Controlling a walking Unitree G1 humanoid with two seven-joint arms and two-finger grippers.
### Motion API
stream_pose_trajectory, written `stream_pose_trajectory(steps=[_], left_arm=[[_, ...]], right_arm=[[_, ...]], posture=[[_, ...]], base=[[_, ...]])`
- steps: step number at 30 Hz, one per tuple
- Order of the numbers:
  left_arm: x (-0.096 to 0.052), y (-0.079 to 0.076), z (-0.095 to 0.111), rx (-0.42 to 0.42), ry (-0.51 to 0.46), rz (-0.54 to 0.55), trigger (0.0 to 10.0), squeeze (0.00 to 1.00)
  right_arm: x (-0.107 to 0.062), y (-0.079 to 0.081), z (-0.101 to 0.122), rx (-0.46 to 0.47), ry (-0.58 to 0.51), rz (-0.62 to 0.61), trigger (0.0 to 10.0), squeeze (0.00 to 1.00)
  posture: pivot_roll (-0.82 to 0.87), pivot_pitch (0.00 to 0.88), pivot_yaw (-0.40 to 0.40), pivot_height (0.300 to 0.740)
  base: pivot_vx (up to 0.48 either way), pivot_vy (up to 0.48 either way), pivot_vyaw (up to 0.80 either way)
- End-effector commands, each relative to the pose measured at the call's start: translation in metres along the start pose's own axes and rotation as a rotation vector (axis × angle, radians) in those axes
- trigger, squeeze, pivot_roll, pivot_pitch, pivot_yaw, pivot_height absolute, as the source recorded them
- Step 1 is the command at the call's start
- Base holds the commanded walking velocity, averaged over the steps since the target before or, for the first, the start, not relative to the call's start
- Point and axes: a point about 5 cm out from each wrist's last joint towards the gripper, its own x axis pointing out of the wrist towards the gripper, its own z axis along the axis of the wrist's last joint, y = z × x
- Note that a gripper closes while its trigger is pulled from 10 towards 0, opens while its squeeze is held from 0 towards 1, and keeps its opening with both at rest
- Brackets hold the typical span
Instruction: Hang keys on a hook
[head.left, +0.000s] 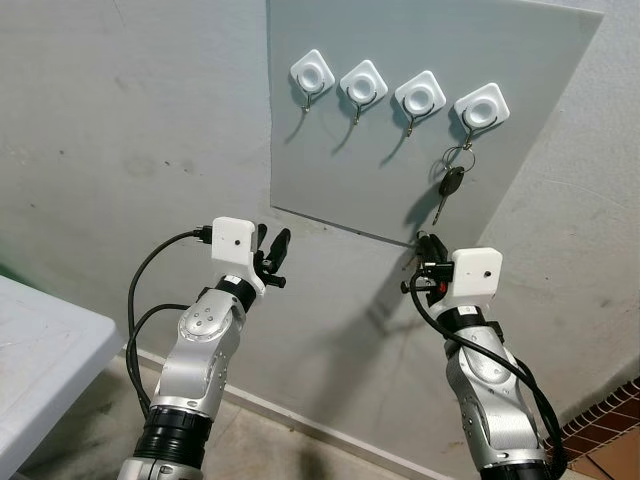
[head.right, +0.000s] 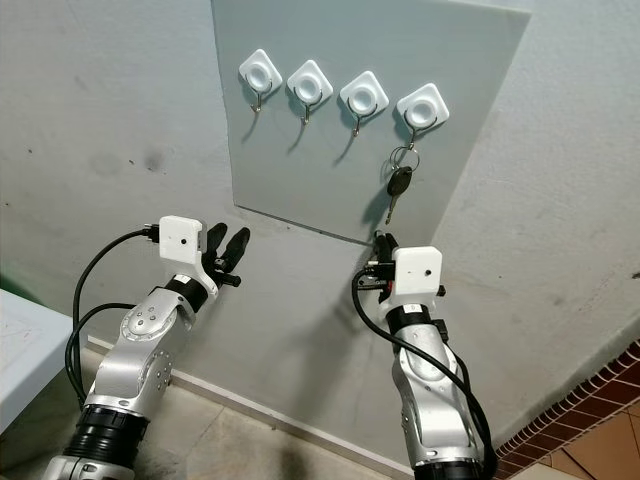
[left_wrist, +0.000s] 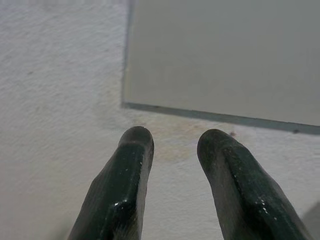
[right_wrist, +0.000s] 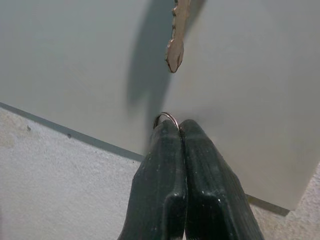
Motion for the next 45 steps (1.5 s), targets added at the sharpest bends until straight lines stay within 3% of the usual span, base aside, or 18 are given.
stream_pose_trajectory(steps=[1,11,24,29,37,40,45], left_arm=[[0.001,-0.005,0.007,0.021,-0.031,-0.03,10.0,0.0],[0.001,-0.019,0.01,0.046,-0.048,-0.092,10.0,0.0],[0.002,-0.019,0.013,0.058,-0.055,-0.094,10.0,0.0],[0.001,-0.019,0.013,0.057,-0.056,-0.091,10.0,0.0],[0.001,-0.019,0.013,0.054,-0.056,-0.086,10.0,0.0],[0.001,-0.019,0.013,0.051,-0.055,-0.086,10.0,0.0],[0.001,-0.019,0.014,0.053,-0.059,-0.092,10.0,0.0]], right_arm=[[0.011,0.001,0.016,0.007,-0.062,0.012,10.0,0.0],[0.013,0.011,0.038,0.058,-0.178,0.115,10.0,0.0],[0.02,0.018,0.078,0.142,-0.341,0.187,10.0,0.0],[0.019,0.019,0.075,0.138,-0.329,0.202,10.0,0.0],[0.011,0.019,0.046,0.116,-0.212,0.209,10.0,0.0],[0.004,0.022,0.02,0.058,-0.098,0.237,10.0,0.0],[0.001,0.029,0.031,0.118,-0.152,0.276,10.0,0.0]], posture=[[0.07,0.0,-0.039,0.74],[0.07,0.0,-0.042,0.74],[0.07,0.0,-0.041,0.74],[0.07,0.0,-0.043,0.74],[0.07,0.0,-0.044,0.74],[0.07,0.0,-0.046,0.74],[0.07,0.0,-0.043,0.74]], base=[[0.0,0.0,0.0],[0.0,0.0,0.0],[0.0,0.0,0.0],[0.0,0.0,0.0],[0.0,0.0,0.0],[0.0,0.0,0.0],[0.0,0.0,0.0]])
